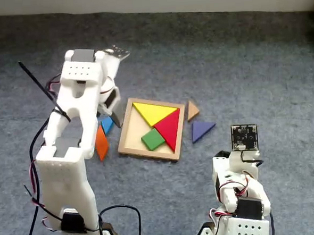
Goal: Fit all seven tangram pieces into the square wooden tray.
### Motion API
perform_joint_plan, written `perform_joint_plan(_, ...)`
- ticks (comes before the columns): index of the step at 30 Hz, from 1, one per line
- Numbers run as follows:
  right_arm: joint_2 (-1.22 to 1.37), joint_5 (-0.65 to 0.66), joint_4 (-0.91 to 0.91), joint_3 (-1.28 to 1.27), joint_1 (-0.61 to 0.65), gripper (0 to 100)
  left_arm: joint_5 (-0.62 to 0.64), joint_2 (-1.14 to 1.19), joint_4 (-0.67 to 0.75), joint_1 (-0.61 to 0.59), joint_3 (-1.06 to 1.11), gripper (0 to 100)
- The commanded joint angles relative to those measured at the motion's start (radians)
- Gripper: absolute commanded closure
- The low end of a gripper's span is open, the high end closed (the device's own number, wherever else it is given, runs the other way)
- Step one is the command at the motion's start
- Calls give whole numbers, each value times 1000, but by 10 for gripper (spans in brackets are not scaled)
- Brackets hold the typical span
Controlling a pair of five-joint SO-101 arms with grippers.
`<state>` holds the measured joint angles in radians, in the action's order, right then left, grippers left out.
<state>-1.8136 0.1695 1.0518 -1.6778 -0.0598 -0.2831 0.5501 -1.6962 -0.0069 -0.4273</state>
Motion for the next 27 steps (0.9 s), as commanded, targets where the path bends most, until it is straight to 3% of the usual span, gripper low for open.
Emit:
perform_joint_plan(1, -1, -6, -19, -136, -16, 992, -9, -59, 74, -28, 70, 729)
perform_joint_plan(9, -1, -6, -19, -136, -16, 992, -9, -59, 311, -28, 282, 728)
perform_joint_plan(27, 1, -6, -19, -136, -16, 992, -6, -59, 443, -61, 331, 729)
